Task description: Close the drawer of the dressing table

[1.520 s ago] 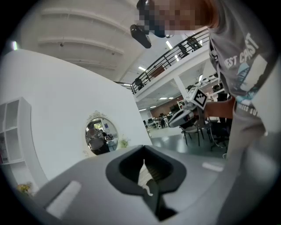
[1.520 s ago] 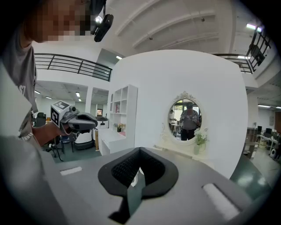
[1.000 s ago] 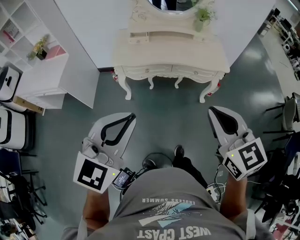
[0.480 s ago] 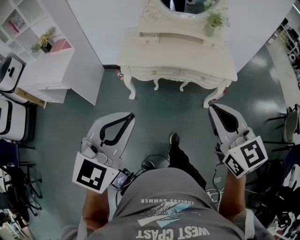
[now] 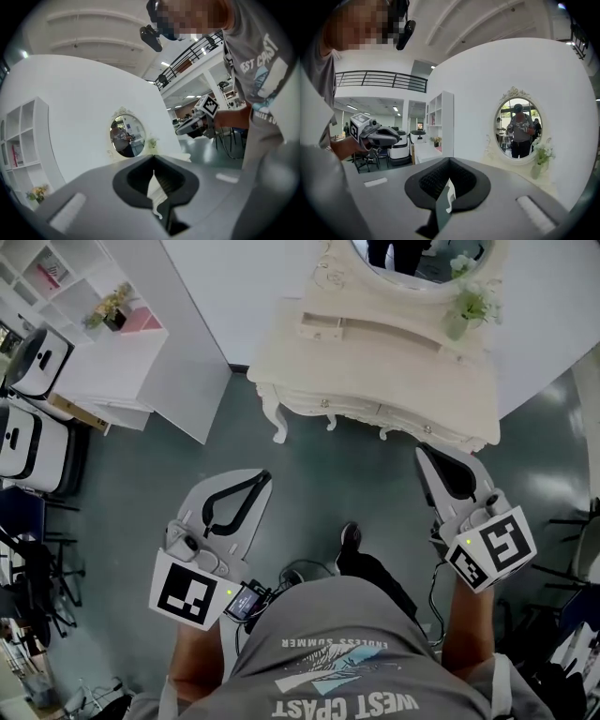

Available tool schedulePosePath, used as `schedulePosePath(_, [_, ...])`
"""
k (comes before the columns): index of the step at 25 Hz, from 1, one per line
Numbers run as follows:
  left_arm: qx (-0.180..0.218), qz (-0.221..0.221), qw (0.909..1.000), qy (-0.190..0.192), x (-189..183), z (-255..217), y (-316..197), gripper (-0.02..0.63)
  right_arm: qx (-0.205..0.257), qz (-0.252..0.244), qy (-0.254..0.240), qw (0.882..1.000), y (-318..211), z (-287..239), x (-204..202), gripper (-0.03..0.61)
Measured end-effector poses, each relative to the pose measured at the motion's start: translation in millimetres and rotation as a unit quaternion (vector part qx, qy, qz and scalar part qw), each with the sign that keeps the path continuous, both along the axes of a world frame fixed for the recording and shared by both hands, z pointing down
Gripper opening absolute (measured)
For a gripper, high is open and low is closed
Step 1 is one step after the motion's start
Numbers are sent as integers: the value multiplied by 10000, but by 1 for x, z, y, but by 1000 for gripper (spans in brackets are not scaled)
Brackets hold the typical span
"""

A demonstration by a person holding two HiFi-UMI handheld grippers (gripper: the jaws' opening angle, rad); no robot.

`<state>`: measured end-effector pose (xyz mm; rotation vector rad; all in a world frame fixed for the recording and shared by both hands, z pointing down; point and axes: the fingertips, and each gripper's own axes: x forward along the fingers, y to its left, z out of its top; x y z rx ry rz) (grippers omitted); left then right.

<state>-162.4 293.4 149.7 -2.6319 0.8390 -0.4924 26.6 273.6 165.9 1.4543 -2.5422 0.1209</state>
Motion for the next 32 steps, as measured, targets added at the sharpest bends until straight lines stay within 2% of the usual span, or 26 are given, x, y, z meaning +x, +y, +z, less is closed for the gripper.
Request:
schedulePosePath(18, [-45,-702,9971,-306,82,4,-91,2,-48,-798,-271,9964,-120,13,66,1])
schedulePosePath(26, [-48,-495,9980,-391,104,12,-124,2,-159,-632,-289,9975,-144,22,85,1])
schedulePosePath(32, [-135,13,9995,-284,123,17,-160,2,-243,-144,-210,9994,-159,25,104,1])
